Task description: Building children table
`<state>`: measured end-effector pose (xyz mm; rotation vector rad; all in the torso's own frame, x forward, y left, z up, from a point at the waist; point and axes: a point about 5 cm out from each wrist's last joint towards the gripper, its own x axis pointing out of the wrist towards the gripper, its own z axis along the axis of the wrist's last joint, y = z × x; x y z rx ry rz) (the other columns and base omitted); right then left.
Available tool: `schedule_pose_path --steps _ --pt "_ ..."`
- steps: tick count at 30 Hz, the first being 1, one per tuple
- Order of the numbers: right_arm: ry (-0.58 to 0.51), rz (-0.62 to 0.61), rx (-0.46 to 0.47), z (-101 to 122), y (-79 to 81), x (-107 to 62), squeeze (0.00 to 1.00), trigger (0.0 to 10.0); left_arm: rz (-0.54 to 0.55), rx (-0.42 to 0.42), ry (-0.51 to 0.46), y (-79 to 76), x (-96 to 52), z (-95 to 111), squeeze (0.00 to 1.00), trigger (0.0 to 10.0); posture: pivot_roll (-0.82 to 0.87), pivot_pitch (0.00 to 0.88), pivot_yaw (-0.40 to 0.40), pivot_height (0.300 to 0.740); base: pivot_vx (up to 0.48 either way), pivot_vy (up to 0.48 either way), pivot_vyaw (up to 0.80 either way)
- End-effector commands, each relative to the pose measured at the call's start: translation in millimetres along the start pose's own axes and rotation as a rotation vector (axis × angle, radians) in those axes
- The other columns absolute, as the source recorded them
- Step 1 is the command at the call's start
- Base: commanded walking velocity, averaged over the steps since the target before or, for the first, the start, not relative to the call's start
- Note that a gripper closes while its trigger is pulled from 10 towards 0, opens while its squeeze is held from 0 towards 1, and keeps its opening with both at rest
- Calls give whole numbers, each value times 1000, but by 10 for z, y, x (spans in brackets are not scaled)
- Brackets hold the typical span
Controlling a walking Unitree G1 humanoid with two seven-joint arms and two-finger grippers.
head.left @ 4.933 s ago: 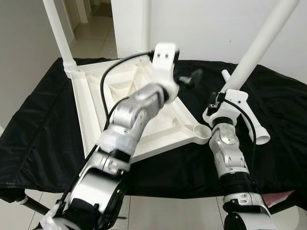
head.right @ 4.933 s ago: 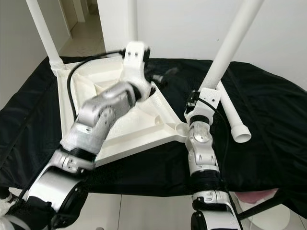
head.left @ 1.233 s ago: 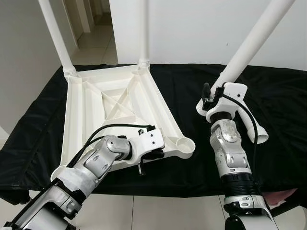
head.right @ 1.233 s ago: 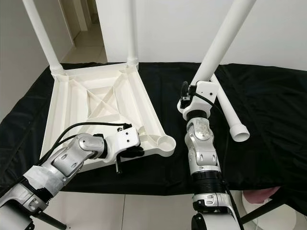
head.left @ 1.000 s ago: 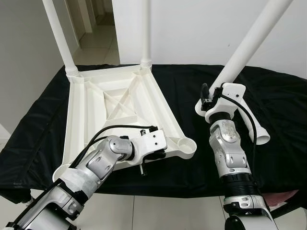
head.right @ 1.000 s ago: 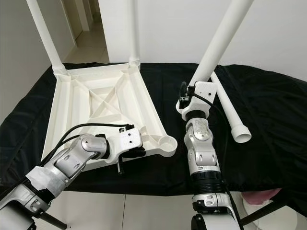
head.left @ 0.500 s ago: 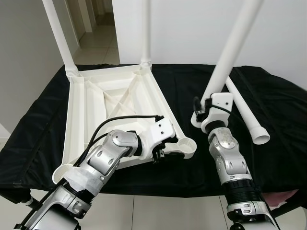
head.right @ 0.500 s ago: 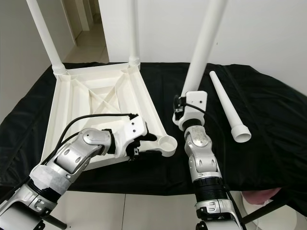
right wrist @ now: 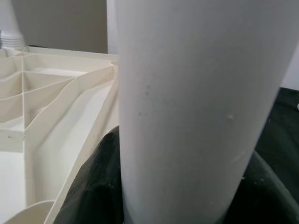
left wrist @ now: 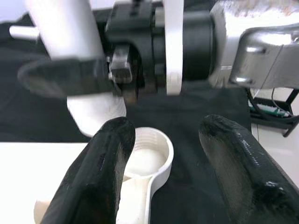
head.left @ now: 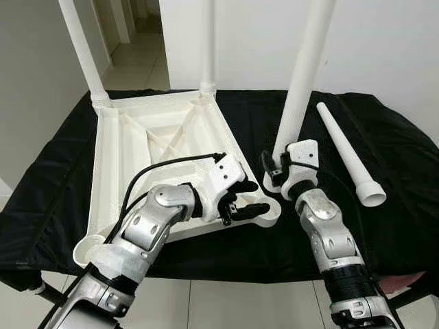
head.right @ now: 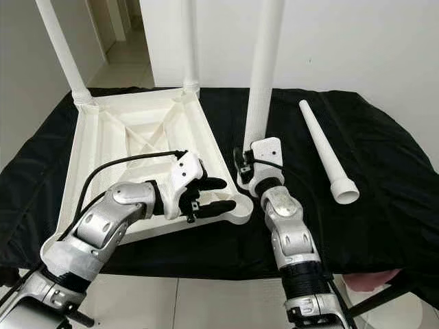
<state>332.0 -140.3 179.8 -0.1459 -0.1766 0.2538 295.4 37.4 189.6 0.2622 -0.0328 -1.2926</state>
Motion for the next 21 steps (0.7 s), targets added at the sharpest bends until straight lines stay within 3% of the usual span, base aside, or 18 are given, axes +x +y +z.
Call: schedule_pose_path --steps 1,10,21 --pt "-20 24 12 17 38 -21 0 10000 185 15 -13 88 -36 6 0 10000 37 52 4 740 0 0 0" --pt "-42 64 6 -13 92 -96 0 10000 165 -32 8 34 -120 -104 0 10000 41 54 -3 740 0 0 0" --pt "-24 85 81 -135 97 -352 0 10000 118 -76 7 -44 -196 -151 0 10000 43 64 -6 740 0 0 0"
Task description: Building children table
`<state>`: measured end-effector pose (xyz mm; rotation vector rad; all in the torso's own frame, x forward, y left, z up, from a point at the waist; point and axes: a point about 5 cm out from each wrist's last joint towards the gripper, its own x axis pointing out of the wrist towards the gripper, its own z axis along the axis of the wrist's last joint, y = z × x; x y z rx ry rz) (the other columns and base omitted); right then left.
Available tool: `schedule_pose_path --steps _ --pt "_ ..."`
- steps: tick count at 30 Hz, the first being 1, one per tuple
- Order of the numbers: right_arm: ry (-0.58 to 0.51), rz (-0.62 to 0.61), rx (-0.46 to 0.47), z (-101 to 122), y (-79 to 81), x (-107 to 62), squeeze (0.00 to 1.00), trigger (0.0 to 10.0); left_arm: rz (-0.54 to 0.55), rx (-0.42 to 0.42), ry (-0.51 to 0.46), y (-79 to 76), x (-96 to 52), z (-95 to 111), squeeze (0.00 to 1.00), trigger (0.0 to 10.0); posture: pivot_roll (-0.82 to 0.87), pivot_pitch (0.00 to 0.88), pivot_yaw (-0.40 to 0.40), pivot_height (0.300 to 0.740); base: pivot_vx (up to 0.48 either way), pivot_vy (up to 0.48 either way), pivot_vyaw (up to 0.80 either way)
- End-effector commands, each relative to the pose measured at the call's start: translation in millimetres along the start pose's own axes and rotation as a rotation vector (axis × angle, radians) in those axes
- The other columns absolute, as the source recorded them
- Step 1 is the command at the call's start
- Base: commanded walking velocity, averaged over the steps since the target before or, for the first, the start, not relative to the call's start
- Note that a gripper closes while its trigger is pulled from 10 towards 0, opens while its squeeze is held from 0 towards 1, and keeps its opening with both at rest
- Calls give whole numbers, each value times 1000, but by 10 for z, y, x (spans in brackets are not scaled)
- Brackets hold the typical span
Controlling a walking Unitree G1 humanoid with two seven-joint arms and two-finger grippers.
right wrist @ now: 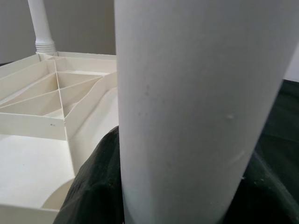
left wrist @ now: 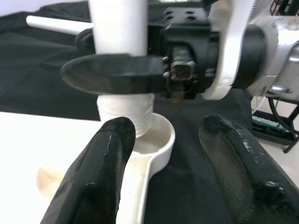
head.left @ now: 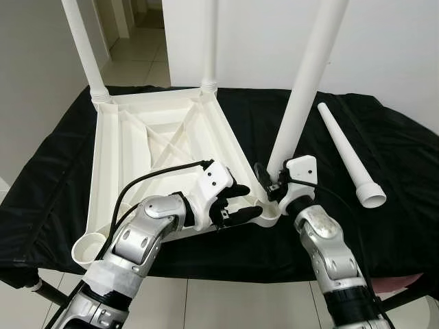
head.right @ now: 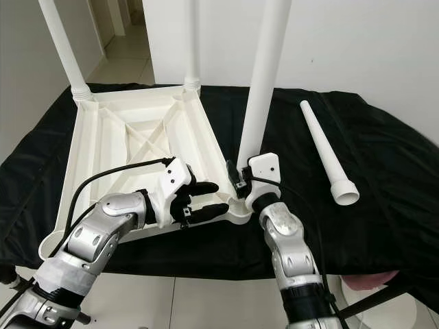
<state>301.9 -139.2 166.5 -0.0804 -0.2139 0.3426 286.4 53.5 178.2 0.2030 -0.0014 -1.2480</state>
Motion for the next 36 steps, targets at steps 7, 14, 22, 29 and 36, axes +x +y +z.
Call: schedule_pose_path --steps 7,14,22,29,36 --pt "35 66 -3 -120 7 -155 0 10000 67 -22 24 14 -47 -39 0 10000 42 69 -3 740 0 0 0" --pt "21 145 -3 -137 88 -191 0 10000 71 -25 28 7 -62 -35 0 10000 47 68 -4 740 0 0 0" --pt "27 218 -12 -168 147 -203 0 10000 76 -25 30 22 -74 -20 0 10000 50 66 -4 740 0 0 0" --pt "65 292 -38 -232 177 -283 0 10000 81 -25 28 30 -86 -9 0 10000 52 67 -6 740 0 0 0" --pt "100 338 -81 -294 159 -343 0 10000 81 -28 32 25 -95 -10 0 10000 47 73 1 740 0 0 0"
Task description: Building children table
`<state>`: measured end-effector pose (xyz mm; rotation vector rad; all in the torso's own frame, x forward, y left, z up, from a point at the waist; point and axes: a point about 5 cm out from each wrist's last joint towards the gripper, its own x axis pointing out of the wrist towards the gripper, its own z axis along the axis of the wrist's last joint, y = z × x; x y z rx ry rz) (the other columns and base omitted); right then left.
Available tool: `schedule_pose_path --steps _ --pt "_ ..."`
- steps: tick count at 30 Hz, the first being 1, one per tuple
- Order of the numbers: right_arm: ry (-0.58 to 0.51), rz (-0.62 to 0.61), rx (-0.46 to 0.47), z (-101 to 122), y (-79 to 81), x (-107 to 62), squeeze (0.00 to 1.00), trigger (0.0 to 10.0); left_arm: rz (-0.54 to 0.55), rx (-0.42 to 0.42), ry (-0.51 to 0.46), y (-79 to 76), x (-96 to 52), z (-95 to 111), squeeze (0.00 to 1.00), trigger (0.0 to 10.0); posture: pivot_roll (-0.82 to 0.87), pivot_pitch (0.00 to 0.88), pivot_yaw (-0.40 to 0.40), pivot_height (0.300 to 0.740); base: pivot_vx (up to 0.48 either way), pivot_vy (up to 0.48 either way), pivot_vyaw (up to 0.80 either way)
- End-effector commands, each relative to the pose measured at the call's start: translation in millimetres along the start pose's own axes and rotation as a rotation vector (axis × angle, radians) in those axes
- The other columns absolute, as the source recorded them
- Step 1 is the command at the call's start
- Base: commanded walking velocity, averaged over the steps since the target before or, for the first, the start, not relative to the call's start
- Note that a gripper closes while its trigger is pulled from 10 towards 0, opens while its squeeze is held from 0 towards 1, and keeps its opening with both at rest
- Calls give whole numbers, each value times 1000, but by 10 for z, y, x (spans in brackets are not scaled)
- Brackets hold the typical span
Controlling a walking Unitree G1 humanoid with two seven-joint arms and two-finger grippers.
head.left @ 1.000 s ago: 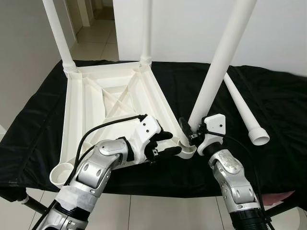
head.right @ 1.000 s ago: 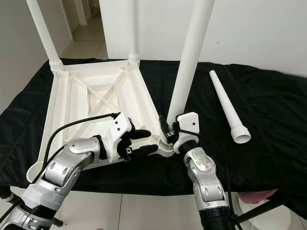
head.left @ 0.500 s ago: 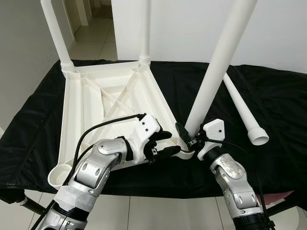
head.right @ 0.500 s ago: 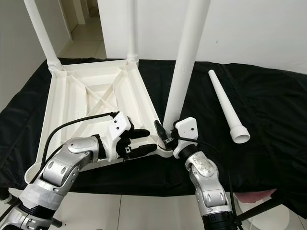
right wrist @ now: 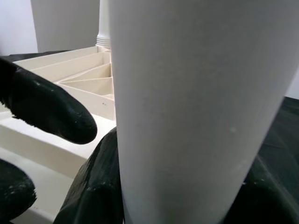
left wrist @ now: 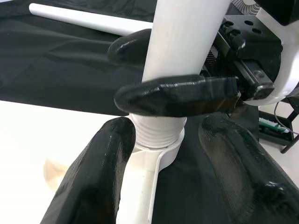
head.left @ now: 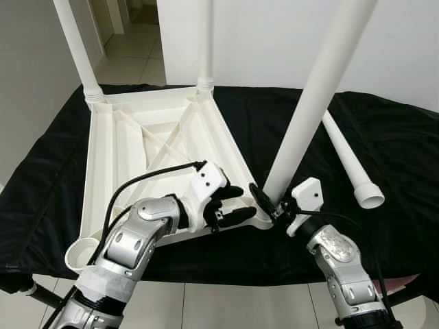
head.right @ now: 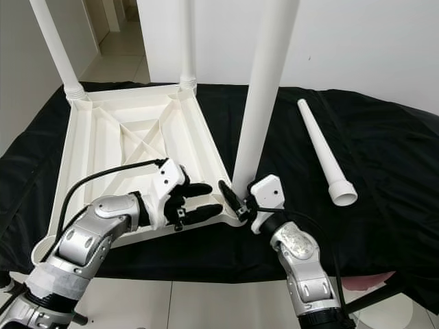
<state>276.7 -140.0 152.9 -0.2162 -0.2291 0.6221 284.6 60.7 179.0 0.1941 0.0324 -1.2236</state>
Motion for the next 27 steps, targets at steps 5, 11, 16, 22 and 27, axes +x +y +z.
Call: schedule_pose_path --steps 5,11,16,22,27 --pt "101 86 43 -204 144 -53 0 10000 56 -3 7 18 -20 0 0 10000 47 73 2 740 0 0 0" --pt "88 47 199 -173 114 21 0 10000 57 -1 7 21 -18 6 0 10000 46 75 2 740 0 0 0" --pt "107 -22 277 -176 30 100 0 10000 60 0 6 23 -21 12 0 10000 49 75 1 740 0 0 0" --pt "133 -91 321 -212 -37 144 0 10000 68 1 5 28 -35 20 0 10000 54 77 -4 740 0 0 0" --pt "135 -132 286 -231 -62 137 0 10000 75 2 6 33 -44 19 0 10000 57 77 -7 740 0 0 0"
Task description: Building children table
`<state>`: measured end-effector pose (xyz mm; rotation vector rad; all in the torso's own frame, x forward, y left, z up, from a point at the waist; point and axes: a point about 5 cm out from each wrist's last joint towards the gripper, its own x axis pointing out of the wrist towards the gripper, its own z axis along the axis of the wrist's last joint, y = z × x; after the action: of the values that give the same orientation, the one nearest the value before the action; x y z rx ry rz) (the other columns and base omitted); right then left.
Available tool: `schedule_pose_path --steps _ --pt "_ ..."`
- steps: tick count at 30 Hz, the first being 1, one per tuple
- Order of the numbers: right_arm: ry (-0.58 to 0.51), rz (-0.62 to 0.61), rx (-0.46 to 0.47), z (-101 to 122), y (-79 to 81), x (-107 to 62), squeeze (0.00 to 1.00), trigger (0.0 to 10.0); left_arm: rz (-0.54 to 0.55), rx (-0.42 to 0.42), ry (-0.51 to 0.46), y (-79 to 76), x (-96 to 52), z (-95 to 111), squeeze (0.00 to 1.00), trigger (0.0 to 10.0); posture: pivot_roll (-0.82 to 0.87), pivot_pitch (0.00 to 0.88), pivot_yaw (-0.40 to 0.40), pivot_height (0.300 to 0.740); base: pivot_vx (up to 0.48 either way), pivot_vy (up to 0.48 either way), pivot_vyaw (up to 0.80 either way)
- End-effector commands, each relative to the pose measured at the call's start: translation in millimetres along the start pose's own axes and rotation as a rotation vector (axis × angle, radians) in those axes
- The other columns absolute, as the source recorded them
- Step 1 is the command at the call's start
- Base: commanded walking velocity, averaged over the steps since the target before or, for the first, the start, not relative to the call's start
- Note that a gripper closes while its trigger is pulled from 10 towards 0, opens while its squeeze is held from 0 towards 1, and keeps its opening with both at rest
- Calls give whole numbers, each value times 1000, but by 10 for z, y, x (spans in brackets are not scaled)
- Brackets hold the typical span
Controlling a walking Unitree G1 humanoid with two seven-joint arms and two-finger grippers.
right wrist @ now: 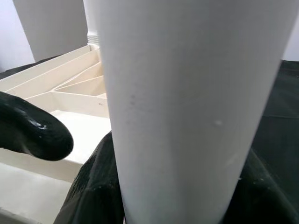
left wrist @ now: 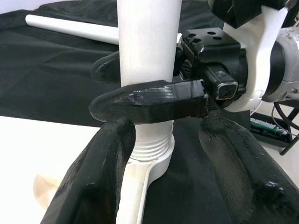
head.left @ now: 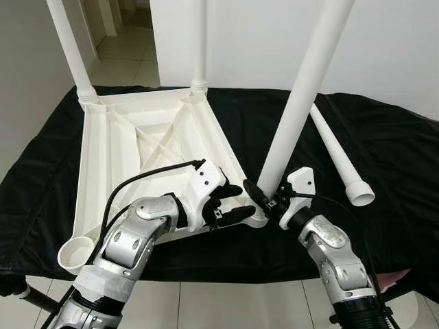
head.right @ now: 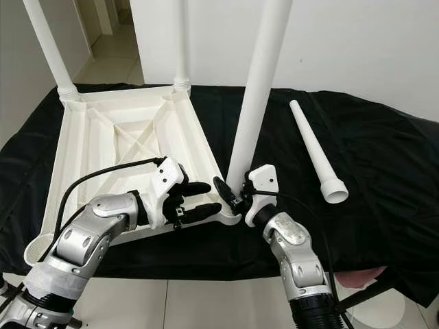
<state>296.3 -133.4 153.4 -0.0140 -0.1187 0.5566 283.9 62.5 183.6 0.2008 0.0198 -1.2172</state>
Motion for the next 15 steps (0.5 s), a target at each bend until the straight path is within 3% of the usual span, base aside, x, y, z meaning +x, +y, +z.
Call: schedule_pose_path --steps 1,10,12,15 --pt "83 -83 55 -194 -68 -50 0 10000 69 -10 11 29 -20 -23 0 10000 55 78 -8 740 0 0 0" --pt "79 -312 74 -213 -177 -39 0 10000 66 -9 8 25 -15 -14 0 10000 53 79 -7 740 0 0 0" --pt "63 -446 113 -233 -169 -16 0 10000 62 -9 6 21 -5 -9 0 10000 49 75 -6 740 0 0 0" --pt "54 -549 133 -252 -143 -5 0 10000 59 -8 4 16 5 -8 0 10000 47 73 -10 740 0 0 0"
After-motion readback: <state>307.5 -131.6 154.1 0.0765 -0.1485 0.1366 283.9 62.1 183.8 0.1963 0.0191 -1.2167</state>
